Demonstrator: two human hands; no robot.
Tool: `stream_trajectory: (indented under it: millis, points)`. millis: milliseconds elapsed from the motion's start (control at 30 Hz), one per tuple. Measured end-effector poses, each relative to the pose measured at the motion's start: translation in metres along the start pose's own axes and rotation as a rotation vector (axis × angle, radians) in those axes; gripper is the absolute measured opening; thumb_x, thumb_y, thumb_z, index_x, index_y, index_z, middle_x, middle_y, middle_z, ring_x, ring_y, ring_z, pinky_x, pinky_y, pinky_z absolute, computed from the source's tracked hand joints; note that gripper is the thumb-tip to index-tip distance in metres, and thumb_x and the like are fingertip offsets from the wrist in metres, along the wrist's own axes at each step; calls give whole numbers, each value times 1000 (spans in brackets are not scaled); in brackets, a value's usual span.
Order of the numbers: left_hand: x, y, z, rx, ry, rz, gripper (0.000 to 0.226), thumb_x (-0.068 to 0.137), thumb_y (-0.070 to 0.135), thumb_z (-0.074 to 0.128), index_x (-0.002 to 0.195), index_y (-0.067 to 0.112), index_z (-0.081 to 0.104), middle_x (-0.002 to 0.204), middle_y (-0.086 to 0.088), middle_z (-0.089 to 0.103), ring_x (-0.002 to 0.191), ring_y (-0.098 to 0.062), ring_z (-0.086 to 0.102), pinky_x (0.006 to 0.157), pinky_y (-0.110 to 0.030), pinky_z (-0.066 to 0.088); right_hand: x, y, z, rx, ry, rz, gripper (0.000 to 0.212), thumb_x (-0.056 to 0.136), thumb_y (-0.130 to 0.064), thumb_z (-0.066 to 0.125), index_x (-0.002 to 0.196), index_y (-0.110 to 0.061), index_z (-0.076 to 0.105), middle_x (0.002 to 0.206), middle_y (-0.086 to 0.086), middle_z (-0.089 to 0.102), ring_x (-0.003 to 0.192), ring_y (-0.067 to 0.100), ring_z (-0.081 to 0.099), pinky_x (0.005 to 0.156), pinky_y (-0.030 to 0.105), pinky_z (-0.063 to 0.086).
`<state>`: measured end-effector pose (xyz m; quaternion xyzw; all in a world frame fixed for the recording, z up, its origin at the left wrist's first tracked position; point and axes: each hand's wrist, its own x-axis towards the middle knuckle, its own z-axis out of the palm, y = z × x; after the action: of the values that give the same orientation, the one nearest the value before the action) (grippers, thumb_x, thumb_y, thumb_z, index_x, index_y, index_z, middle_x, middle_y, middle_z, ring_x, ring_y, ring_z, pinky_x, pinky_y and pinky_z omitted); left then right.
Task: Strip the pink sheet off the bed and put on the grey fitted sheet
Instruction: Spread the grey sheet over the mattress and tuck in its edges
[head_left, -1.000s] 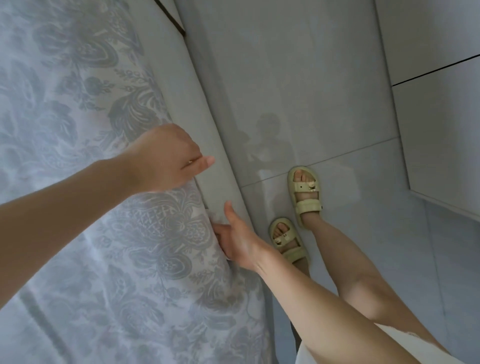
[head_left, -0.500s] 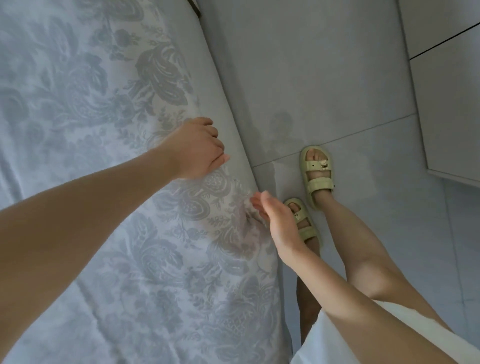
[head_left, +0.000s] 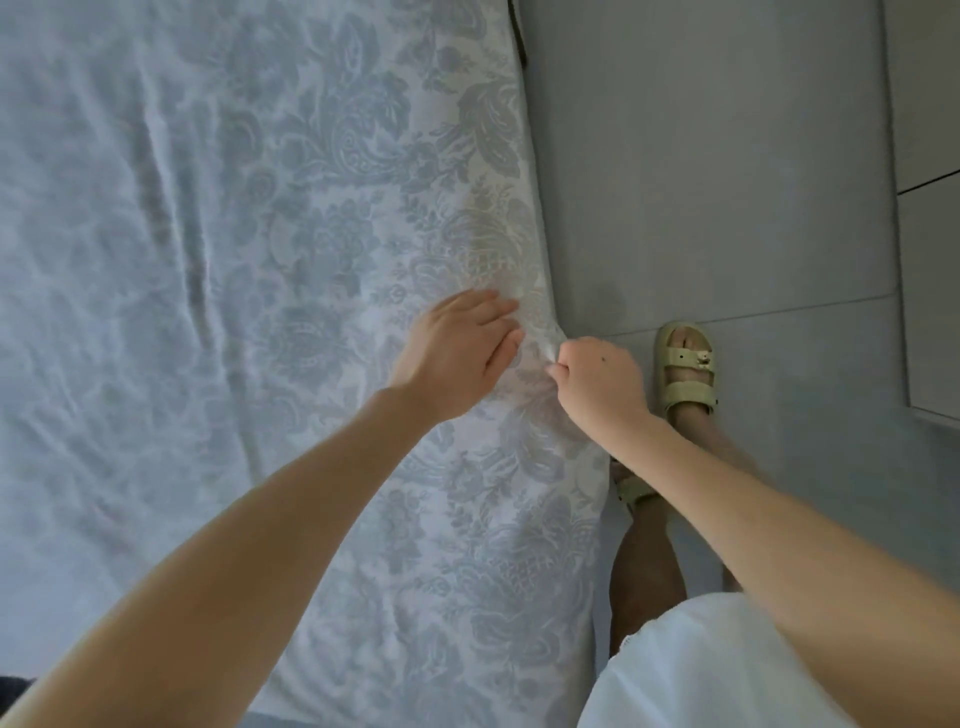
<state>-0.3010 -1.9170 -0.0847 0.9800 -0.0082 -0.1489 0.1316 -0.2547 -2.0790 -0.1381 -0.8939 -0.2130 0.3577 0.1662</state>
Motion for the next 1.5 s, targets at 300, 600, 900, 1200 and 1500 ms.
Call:
stream_trajectory:
  millis: [300, 600, 900, 1200, 1500]
  points:
    - [-37, -9, -9, -63, -361, -175, 41, 102, 39, 28, 136, 29, 49, 154, 13, 24, 144, -6, 11, 109, -30, 32, 23, -4, -13, 284, -198, 177, 25, 86, -20, 60, 65, -5, 61, 66, 7, 59, 70, 26, 57, 57, 29, 38]
    - [33, -48, -41, -150, 18, -499, 36, 99, 30, 39, 132, 21, 54, 144, 1, 44, 135, -21, 35, 106, -35, 35, 138, -59, -61, 612, 32, 243, 47, 78, -45, 70, 99, -3, 63, 101, 14, 67, 93, 31, 65, 80, 42, 56]
    - [78, -62, -43, -81, -407, -583, 63, 96, 26, 43, 148, 40, 11, 159, -2, -8, 146, -32, -6, 100, -46, 41, 160, -26, -88, 290, -125, -55, 45, 90, -26, 62, 50, -10, 53, 66, 19, 65, 62, 28, 59, 62, 32, 47]
    - [72, -47, -54, -49, -493, -469, 48, 98, 27, 37, 145, 36, 31, 159, 3, -6, 145, -34, -4, 98, -45, 46, 163, -14, -88, 373, -222, 91, 41, 87, -31, 67, 73, 7, 66, 66, 18, 63, 60, 25, 53, 58, 28, 37]
    - [87, -55, -63, -28, -646, -435, 57, 94, 17, 40, 146, 36, 29, 159, 0, -8, 144, -37, -6, 95, -41, 48, 244, -65, -120, 608, -38, 205, 33, 89, -34, 63, 69, -9, 53, 73, 9, 60, 62, 24, 58, 49, 26, 43]
